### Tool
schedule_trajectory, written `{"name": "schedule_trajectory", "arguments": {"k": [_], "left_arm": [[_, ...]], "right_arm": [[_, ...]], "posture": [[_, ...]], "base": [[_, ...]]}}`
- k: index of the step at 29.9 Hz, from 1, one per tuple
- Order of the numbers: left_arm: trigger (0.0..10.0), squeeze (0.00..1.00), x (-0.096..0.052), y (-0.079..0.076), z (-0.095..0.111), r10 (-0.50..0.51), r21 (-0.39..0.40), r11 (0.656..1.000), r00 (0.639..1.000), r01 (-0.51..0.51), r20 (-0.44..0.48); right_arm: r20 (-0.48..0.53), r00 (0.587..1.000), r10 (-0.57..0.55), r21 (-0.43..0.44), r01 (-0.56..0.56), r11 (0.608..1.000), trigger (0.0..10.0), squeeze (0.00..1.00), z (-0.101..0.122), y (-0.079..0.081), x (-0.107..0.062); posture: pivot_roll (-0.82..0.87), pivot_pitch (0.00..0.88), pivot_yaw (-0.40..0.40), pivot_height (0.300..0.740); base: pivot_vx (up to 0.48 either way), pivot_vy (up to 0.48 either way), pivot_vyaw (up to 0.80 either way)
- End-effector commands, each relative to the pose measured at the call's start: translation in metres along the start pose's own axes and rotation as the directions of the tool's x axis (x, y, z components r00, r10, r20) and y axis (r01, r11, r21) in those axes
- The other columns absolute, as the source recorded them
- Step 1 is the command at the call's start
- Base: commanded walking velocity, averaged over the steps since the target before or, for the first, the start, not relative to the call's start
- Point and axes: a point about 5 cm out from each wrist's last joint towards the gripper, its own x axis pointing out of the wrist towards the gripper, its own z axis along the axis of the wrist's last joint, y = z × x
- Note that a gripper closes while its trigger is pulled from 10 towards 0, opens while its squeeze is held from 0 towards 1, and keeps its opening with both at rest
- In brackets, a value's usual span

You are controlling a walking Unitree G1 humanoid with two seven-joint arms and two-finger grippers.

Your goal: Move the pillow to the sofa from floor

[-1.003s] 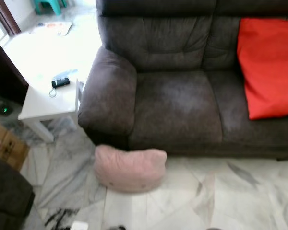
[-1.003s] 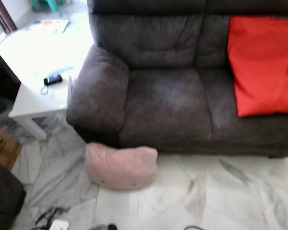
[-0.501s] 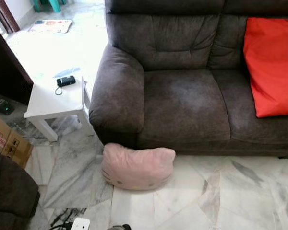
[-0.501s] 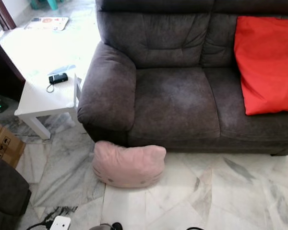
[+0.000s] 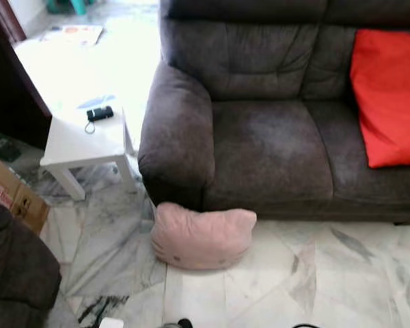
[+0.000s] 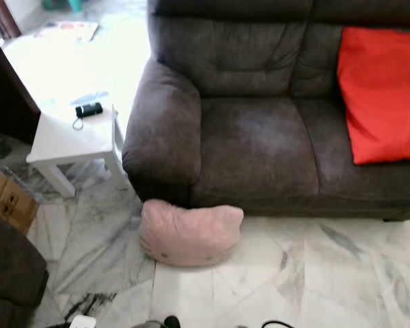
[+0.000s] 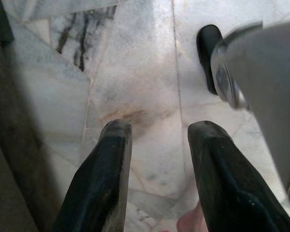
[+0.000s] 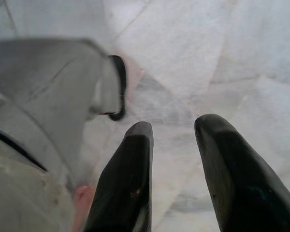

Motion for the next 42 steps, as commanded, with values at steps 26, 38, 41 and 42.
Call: {"name": "schedule_trajectory", "arguments": {"k": [26,38,41,42], "left_arm": [[10.0,0.0,-0.007,0.007,0.031,0.133,-0.083,0.99,0.931,-0.111,0.341],[10.0,0.0,-0.031,0.02,0.156,0.188,-0.145,0.982,0.644,-0.12,0.742],[10.0,0.0,-0.036,0.022,0.165,0.193,-0.145,0.981,0.611,-0.128,0.768],[10.0,0.0,-0.036,0.022,0.165,0.193,-0.145,0.981,0.611,-0.128,0.768]], "right_arm": [[0.263,0.965,0.017,-0.016,-0.014,1.0,10.0,0.0,0.017,-0.001,-0.005],[0.745,0.649,0.157,-0.108,-0.115,0.987,10.0,0.0,0.194,0.067,-0.027],[0.769,0.619,0.159,-0.107,-0.12,0.987,10.0,0.0,0.2,0.069,-0.031],[0.769,0.619,0.159,-0.107,-0.12,0.987,10.0,0.0,0.2,0.069,-0.031]], "posture": [[0.05,0.177,0.014,0.74],[0.06,0.183,0.005,0.74],[0.06,0.183,0.006,0.74],[0.06,0.183,0.006,0.74]], "base": [[0.0,0.058,0.0],[0.0,0.0,0.0],[0.0,0.0,0.0],[0.0,0.0,0.0]]}}
